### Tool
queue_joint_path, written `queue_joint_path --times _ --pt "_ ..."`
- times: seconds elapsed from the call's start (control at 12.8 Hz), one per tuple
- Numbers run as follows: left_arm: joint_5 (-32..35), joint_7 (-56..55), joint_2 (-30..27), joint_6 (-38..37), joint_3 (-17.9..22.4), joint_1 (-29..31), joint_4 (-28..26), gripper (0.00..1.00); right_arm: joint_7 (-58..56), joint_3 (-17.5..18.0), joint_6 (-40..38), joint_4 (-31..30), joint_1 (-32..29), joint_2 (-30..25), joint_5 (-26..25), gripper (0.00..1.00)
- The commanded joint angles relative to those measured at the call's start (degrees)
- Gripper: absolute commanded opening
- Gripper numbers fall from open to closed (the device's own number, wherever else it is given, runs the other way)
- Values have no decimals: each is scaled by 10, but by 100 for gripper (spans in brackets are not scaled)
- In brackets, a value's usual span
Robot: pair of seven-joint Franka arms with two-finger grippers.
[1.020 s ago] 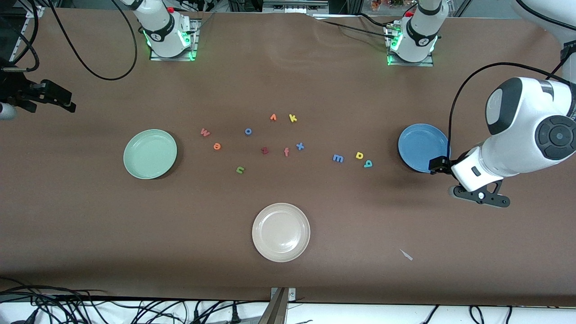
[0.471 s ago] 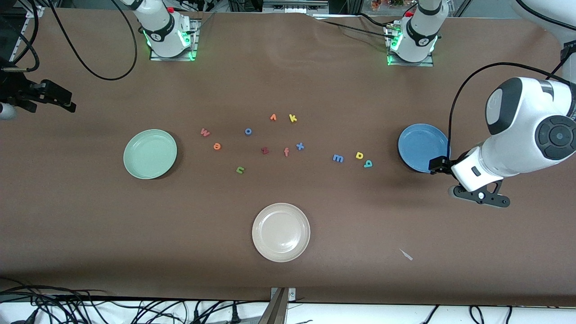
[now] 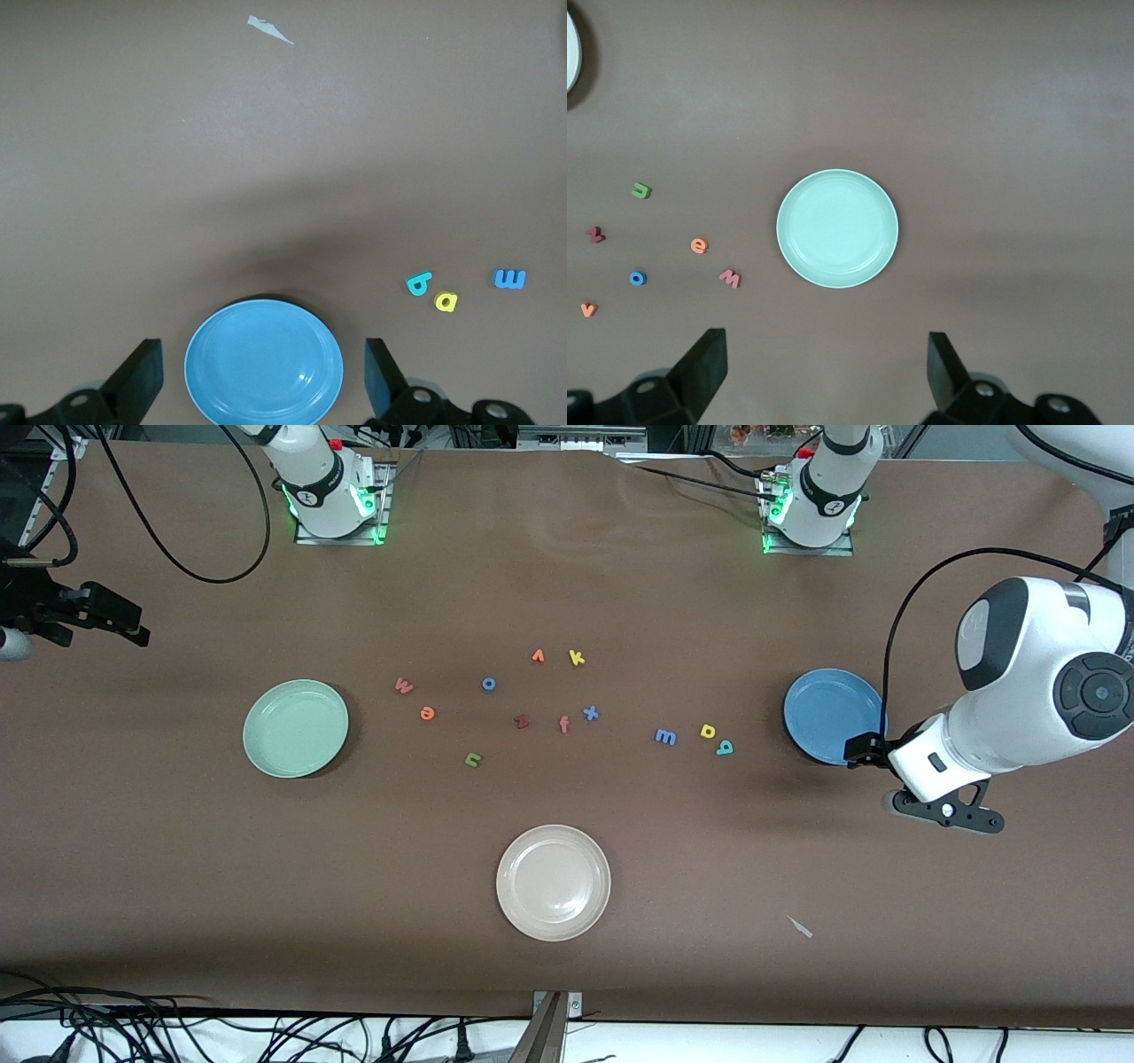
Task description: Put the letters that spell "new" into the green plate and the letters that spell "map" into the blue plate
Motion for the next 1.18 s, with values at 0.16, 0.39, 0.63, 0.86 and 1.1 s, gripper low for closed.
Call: queue_joint_path --times 0.16,0.39,0.63,0.86,1.1 --pt "7 6 -3 -5 3 -3 5 100 3 0 -3 5 -4 6 9 100" --pt "11 5 -3 -5 3 -3 5 100 5 0 15 7 -5 31 11 100" --pt "4 6 -3 -5 3 0 5 100 3 0 9 5 -4 38 54 100" --pt "4 11 -3 -5 2 -1 5 100 4 2 34 -3 1 97 66 100" --pt "-8 11 -4 -8 2 -2 5 100 3 6 50 -5 8 134 87 100"
